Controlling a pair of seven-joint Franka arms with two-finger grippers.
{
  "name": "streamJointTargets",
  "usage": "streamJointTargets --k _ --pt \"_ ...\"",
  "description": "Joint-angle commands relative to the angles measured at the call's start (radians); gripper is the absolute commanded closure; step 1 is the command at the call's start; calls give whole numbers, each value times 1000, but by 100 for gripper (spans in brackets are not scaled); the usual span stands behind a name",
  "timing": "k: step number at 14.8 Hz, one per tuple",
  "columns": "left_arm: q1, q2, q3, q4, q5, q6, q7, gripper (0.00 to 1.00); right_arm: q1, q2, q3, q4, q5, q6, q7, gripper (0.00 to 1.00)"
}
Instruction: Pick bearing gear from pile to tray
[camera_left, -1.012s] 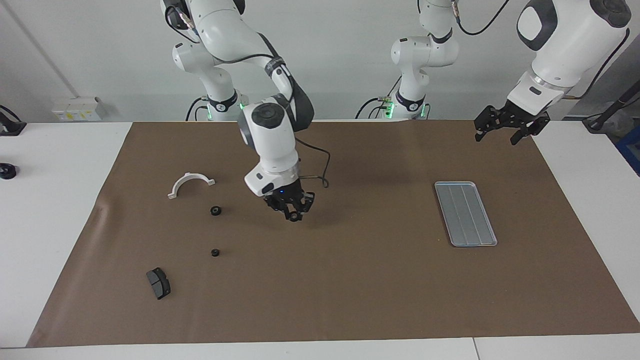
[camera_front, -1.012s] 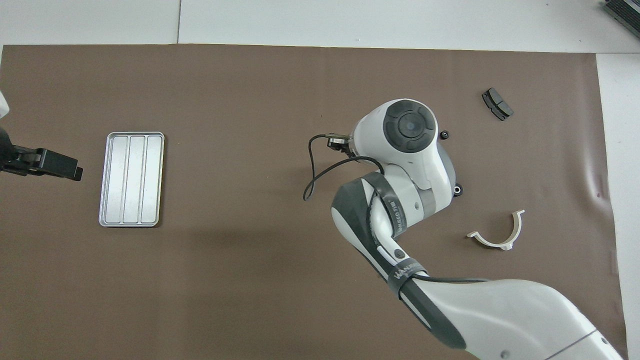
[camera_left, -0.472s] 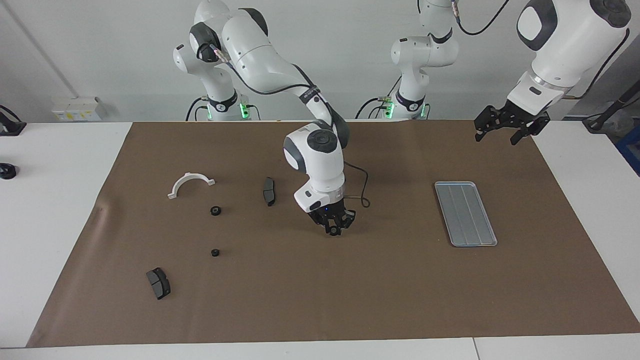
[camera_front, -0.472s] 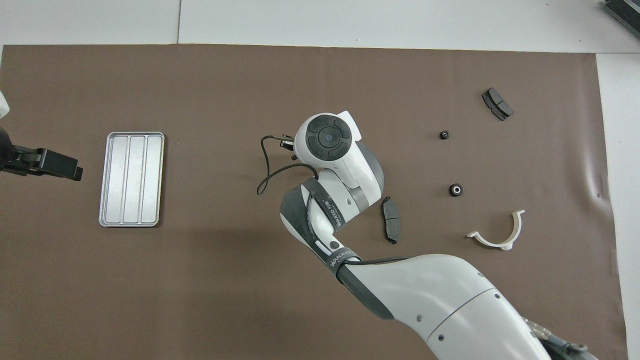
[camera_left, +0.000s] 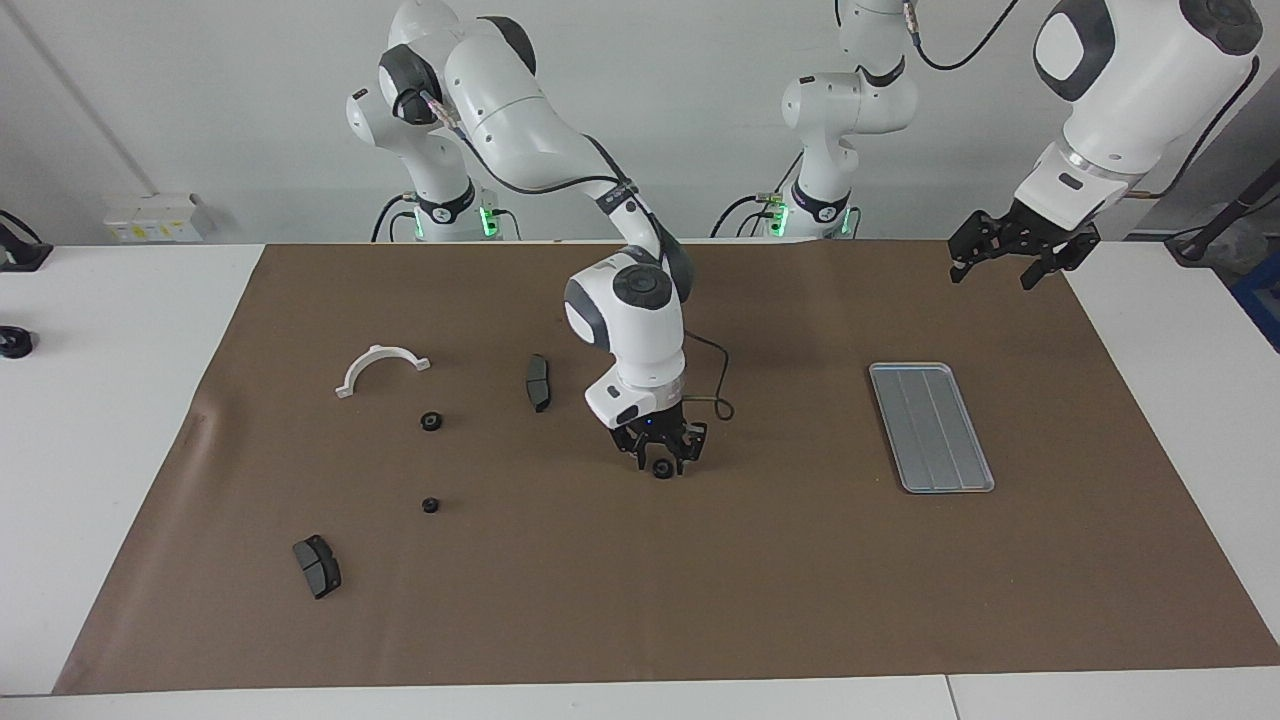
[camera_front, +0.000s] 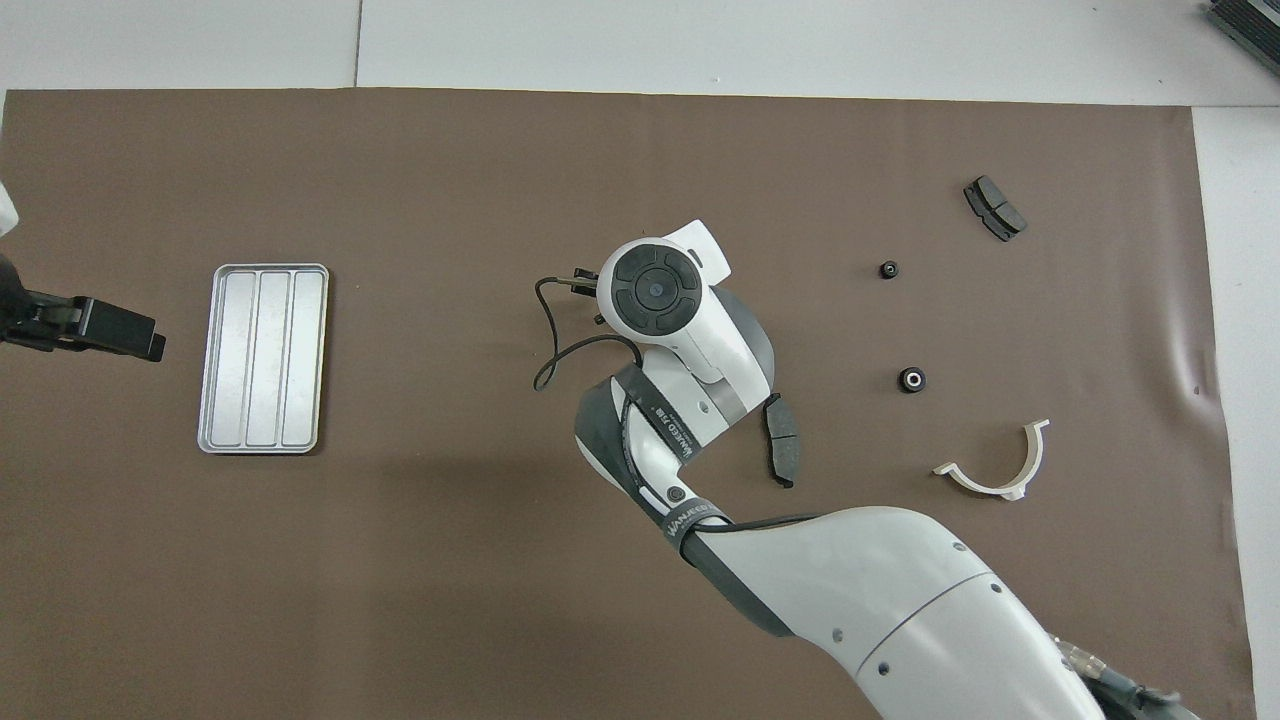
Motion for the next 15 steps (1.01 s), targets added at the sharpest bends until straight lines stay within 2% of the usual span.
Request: streamJointTargets --k 1,3,7,11,13,15 --pt "10 -29 -9 -34 21 22 8 0 -64 -95 0 -50 -44 -24 8 0" --pt "10 -28 -9 -36 21 22 8 0 -131 -193 2 -122 -44 -78 -108 0" --pt "10 -29 -9 -36 21 13 8 0 -277 -397 6 -375 -17 -80 -427 0" --pt "-7 -24 -15 -33 21 48 -1 0 -395 -477 6 -559 127 -63 -846 0" --pt "-40 -23 -18 -51 23 140 -1 0 -426 -506 5 -636 193 -52 -1024 0" --pt "-89 -17 -18 -77 23 183 -3 0 -458 -534 5 -735 210 44 -1124 0"
